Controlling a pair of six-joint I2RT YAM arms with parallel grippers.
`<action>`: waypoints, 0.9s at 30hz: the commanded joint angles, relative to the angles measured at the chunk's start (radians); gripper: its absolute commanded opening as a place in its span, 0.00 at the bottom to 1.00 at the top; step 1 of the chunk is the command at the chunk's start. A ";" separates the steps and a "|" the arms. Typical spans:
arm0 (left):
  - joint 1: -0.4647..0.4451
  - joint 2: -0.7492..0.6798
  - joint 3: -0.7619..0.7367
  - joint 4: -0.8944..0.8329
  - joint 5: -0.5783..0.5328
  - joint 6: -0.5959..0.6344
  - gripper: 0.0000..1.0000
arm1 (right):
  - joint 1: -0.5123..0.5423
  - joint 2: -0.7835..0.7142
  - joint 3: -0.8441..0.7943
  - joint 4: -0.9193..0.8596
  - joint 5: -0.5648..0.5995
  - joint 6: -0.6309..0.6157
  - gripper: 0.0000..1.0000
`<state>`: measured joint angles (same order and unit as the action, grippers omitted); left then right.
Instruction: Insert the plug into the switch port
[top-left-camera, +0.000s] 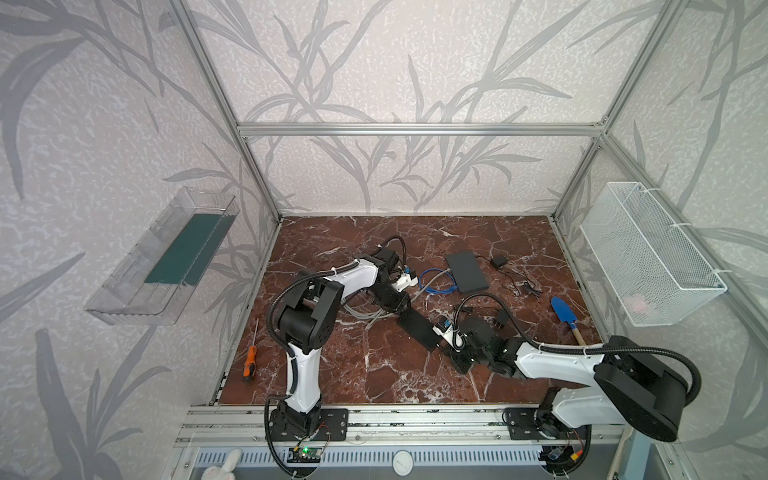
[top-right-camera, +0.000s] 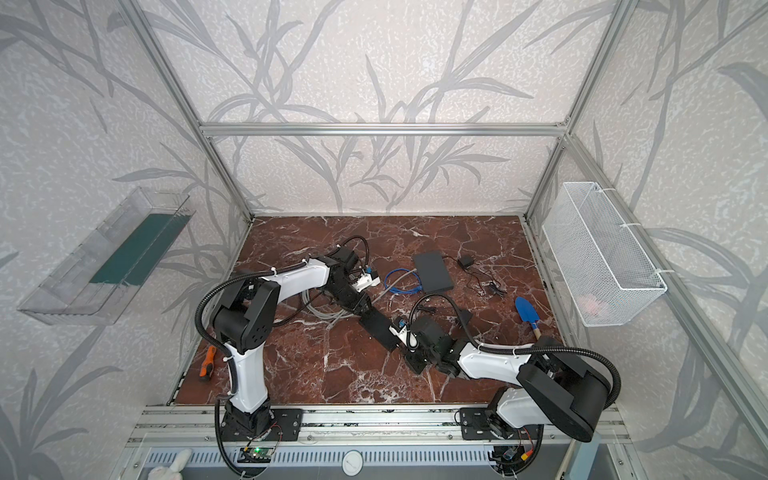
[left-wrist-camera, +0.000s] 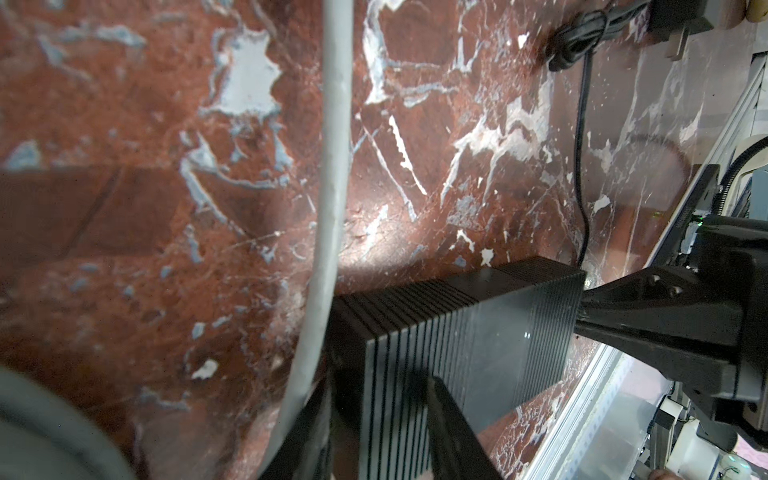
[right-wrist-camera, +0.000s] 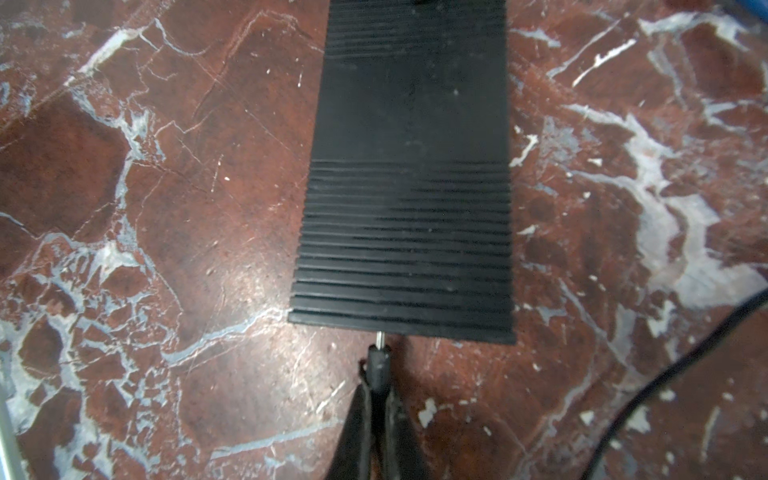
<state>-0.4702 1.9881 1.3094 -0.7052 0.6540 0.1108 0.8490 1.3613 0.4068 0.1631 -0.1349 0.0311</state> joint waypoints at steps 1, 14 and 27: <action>-0.061 0.039 -0.035 -0.077 0.039 0.031 0.36 | -0.004 0.024 0.074 0.084 0.037 -0.009 0.08; -0.066 0.025 -0.044 -0.081 0.030 0.039 0.35 | -0.016 0.060 0.207 -0.023 0.048 -0.012 0.08; -0.070 0.000 -0.088 -0.074 0.040 0.023 0.34 | -0.040 0.094 0.280 -0.015 0.034 0.016 0.08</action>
<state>-0.4759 1.9594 1.2812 -0.6613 0.6209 0.1146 0.8341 1.4437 0.5873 -0.0822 -0.1432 0.0368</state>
